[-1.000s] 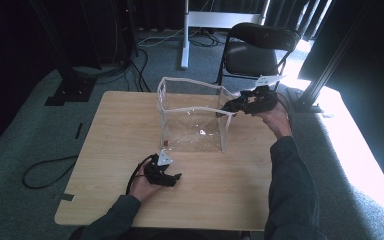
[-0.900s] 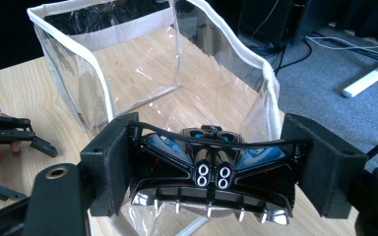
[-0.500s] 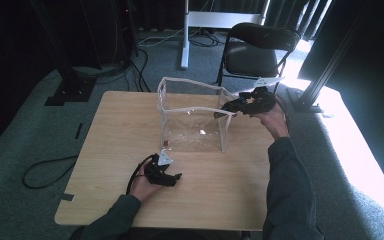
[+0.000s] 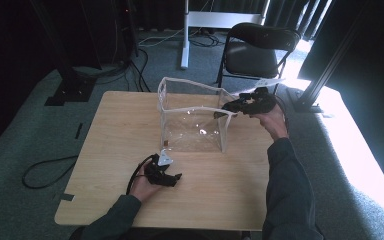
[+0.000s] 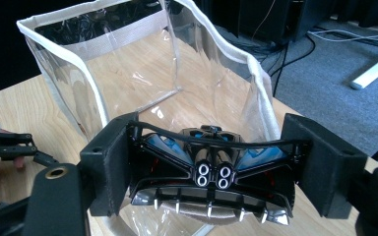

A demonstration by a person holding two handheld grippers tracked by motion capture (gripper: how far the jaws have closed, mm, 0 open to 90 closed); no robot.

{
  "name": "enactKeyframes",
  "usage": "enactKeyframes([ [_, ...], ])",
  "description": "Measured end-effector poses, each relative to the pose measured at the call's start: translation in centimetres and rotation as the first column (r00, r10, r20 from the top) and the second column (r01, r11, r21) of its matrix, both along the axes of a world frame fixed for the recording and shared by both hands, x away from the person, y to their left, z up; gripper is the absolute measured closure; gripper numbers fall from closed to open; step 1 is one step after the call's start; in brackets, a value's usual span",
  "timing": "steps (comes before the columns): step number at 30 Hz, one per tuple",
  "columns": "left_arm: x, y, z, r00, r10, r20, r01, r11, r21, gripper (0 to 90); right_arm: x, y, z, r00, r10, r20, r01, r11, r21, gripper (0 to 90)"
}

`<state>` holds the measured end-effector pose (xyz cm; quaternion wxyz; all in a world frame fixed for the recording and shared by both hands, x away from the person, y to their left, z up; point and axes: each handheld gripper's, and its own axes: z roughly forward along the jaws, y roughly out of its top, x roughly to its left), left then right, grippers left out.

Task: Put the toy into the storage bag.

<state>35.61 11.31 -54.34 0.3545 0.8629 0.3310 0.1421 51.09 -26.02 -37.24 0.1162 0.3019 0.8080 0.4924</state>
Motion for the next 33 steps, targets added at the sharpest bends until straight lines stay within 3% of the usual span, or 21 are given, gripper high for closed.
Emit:
enactKeyframes([
  [16, -0.1, 0.0, 0.0, 1.0, -0.002, 0.001, 0.002, 1.0, 0.001, 23.9, 0.3, 0.0, -0.2, 0.9994, -0.001, -0.035, 0.001, 1.0, 0.001, 23.9],
  [33, -0.1, 0.0, 0.0, 1.0, -0.004, 0.001, 0.004, 1.0, 0.003, 23.9, 0.3, 1.0, -0.8, 0.9995, -0.022, -0.023, 0.021, 0.998, -0.054, 22.1],
])
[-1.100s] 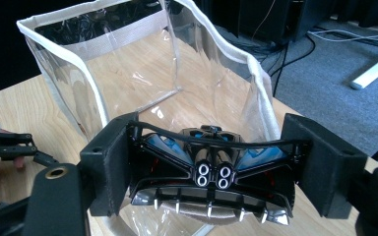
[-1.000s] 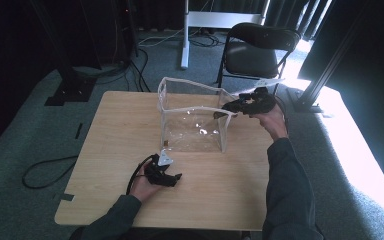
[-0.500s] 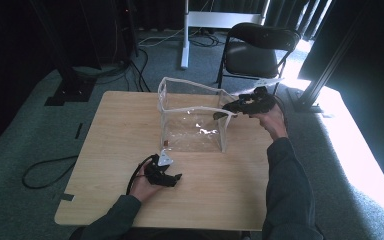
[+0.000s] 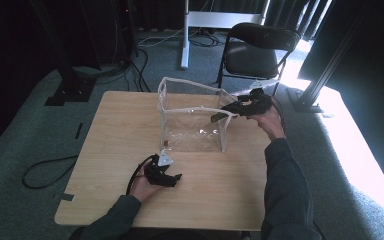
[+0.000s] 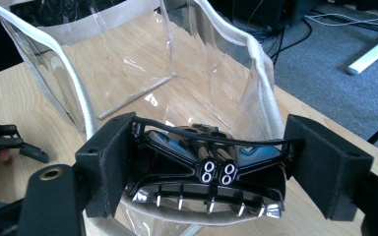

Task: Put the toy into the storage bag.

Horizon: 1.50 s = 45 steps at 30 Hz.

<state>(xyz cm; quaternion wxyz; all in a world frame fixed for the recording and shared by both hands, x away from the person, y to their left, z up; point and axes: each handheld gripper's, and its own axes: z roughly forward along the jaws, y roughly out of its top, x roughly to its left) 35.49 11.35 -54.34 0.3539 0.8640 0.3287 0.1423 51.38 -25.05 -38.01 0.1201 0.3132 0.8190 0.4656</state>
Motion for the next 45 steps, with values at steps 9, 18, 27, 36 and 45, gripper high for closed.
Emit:
enactKeyframes([
  [9, 0.0, 0.0, 0.0, 1.0, 0.0, 0.001, 0.0, 1.0, 0.0, 23.9, -0.2, -0.1, 0.1, 0.9999, -0.004, 0.011, 0.004, 1.0, -0.011, 22.1],
  [18, 0.0, 0.0, 0.0, 1.0, 0.0, 0.001, 0.0, 1.0, -0.002, 23.9, -0.5, -0.8, 0.2, 0.999, -0.035, 0.027, 0.035, 0.999, -0.001, 23.4],
  [27, 0.0, 0.0, 0.0, 1.0, -0.001, 0.002, 0.001, 1.0, -0.001, 24.2, -1.3, -2.3, 0.9, 0.9964, -0.062, 0.058, 0.06, 0.998, 0.028, 24.0],
  [36, -0.1, 0.0, 0.0, 1.0, -0.003, 0.004, 0.003, 1.0, -0.003, 24.2, -2.7, -3.3, -0.1, 0.993, -0.089, 0.077, 0.086, 0.995, 0.04, 23.4],
  [45, 0.0, 0.0, -0.1, 1.0, -0.001, 0.008, 0.001, 1.0, -0.006, 24.3, -6.8, -3.0, -3.2, 0.9849, -0.142, 0.099, 0.14, 0.99, 0.03, 22.2],
])
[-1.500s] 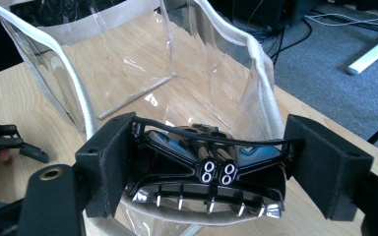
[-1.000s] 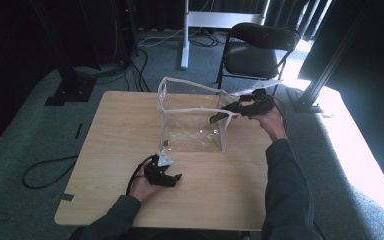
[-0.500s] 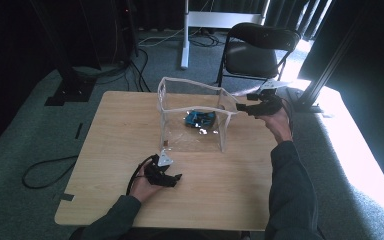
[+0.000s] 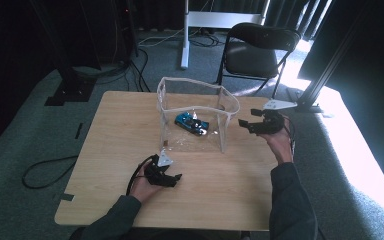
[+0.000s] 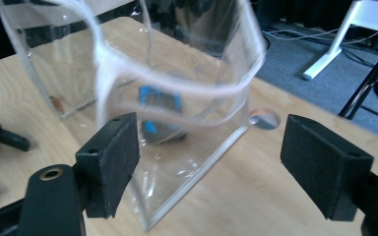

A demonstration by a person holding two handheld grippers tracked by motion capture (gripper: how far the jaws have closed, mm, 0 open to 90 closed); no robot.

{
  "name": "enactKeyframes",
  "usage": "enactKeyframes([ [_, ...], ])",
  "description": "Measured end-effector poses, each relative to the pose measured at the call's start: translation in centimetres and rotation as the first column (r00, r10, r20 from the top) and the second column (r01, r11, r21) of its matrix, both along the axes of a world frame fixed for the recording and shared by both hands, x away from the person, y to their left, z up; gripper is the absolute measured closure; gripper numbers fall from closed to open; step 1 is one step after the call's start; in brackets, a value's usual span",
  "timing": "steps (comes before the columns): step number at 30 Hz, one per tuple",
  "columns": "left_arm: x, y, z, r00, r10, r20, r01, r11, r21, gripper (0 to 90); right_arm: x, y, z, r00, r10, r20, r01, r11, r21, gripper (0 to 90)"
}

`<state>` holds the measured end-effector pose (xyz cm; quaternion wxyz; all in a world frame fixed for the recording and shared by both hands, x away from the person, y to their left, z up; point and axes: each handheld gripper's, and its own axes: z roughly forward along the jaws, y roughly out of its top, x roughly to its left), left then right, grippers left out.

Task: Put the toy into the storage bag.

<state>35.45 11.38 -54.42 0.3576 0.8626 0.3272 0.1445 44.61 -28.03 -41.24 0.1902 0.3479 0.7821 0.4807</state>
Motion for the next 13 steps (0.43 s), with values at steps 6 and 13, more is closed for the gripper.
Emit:
enactKeyframes([
  [6, 0.0, 0.0, 0.0, 1.0, 0.002, 0.002, -0.002, 1.0, -0.004, 24.3, -2.4, -0.2, -2.8, 0.9991, -0.039, -0.019, 0.04, 0.996, 0.081, 22.3],
  [13, 0.0, 0.0, 0.0, 1.0, 0.003, 0.002, -0.003, 1.0, -0.004, 24.2, -4.9, -0.5, -5.7, 0.9949, -0.084, -0.056, 0.088, 0.993, 0.083, 22.4],
])
